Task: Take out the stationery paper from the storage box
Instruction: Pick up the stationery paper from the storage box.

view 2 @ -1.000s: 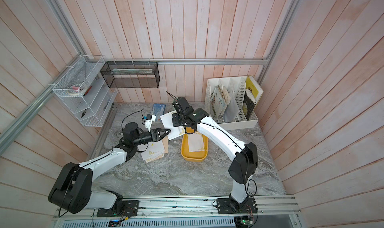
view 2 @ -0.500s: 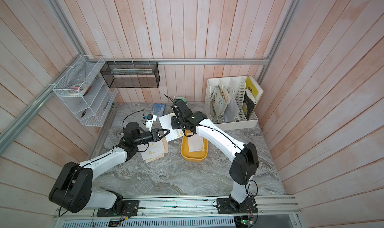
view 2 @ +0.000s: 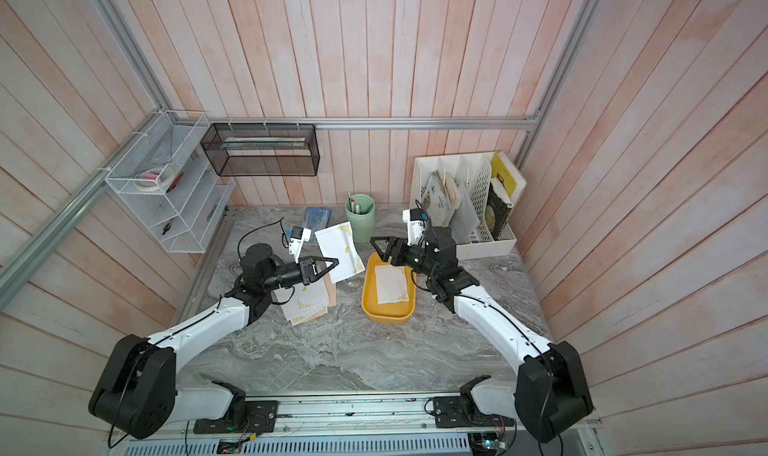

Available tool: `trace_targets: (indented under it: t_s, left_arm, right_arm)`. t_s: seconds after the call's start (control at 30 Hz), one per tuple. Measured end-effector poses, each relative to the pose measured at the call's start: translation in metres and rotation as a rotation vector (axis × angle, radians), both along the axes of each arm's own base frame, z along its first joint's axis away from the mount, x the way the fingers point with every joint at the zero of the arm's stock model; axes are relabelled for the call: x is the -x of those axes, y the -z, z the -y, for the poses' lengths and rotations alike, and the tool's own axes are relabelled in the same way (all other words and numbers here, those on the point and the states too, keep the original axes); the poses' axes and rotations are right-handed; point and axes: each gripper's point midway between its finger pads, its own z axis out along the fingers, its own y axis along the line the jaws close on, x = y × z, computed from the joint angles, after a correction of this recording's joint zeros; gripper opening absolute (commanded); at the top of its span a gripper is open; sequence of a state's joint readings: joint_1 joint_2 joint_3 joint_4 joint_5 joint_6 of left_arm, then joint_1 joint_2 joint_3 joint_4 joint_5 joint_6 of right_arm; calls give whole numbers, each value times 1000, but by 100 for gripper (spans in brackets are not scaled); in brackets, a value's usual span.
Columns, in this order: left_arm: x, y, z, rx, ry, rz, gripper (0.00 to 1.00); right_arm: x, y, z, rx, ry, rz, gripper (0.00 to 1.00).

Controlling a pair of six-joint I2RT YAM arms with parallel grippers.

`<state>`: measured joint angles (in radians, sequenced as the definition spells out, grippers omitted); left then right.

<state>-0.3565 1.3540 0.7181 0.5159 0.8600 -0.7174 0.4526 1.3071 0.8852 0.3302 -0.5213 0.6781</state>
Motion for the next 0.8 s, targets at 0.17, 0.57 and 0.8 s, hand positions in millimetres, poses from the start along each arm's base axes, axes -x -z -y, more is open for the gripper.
trace_targets:
  t_s: [0.17,0.57,0.8]
  left_arm:
    - [12,-20,5,61,80,48,0]
    - [22,-33,11,114,161,76,0]
    - [21,-31,11,116,165,68,0]
  right_arm:
    - [7,-7,-22,-76,-155,44,78]
    - [11,-7,-49,-171,-336,43,71]
    - [29,-19,-61,-218,-429,66,39]
